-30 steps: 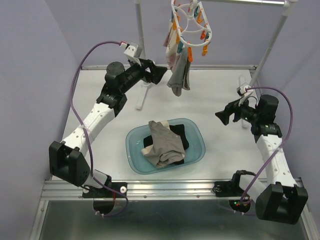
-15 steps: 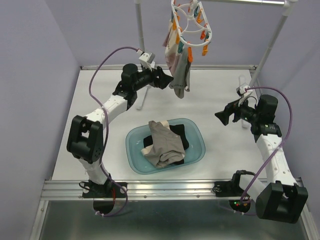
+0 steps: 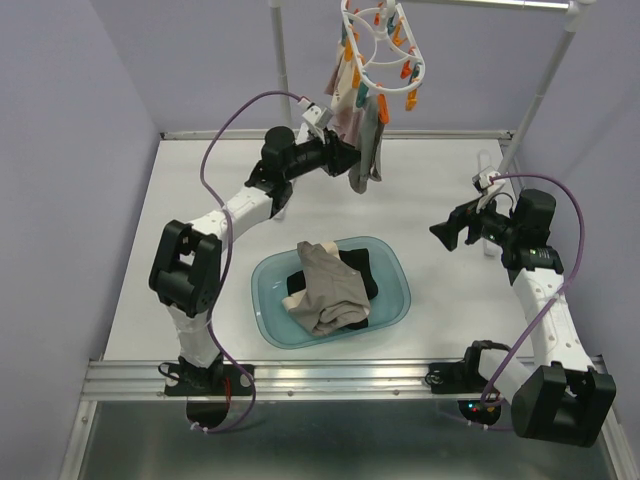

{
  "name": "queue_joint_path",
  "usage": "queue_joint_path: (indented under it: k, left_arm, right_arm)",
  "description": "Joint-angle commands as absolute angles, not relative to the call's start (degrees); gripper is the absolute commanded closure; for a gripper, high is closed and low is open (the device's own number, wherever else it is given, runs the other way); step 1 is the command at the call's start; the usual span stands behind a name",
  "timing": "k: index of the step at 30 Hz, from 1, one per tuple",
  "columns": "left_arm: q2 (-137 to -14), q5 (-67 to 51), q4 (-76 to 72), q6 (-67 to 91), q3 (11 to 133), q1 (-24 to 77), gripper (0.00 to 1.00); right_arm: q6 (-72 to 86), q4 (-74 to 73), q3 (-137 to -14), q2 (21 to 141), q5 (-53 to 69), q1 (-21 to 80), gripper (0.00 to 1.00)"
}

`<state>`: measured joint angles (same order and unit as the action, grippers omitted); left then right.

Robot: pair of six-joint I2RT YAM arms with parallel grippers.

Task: Remove the underwear clipped to the hanger

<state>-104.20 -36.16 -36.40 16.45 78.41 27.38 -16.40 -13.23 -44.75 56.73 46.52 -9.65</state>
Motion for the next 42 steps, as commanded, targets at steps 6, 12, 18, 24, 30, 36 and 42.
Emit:
queue_joint_path:
  k: [6,12,18,24,30,36,42]
  left_arm:
    - [-102.7,-41.1,-43.8,15.9,79.6,31.2,1.0]
    - [-101.9,-40.4,-44.1,14.9,79.9,35.2,1.0]
    - [-103.4,-38.8,-44.1,14.6,83.1,39.0,1.0]
    - [-106.7,-37.6,-44.2,15.4,88.1,40.3,1.0]
    - [-110.6,-37.1,-44.2,16.7,92.3,41.0,1.0]
    - [-107.1,-34.3,-43.6,13.4,89.5,40.9,0.96]
    - [-99.1,-28.8,-39.2,8.5,84.1,40.3,0.55]
  right_arm:
    - [-16.5,-11.3,-44.1,56.7,46.2,-9.4,0.0]
    - [-16.4,-11.3,-44.2,56.7,46.0,-9.4,0.0]
    - [-16.3,-11.3,-44.2,56.6,45.7,-9.4,0.0]
    - [-16.3,-11.3,-44.2,56.4,45.6,-9.4,0.0]
    - [-16.3,-11.3,-44.2,56.2,45.5,-9.4,0.0]
    - [-16.6,-11.3,-44.1,56.0,45.7,-9.4,0.0]
    - [-16.5,-11.3,-44.1,56.0,45.8,-9.4,0.0]
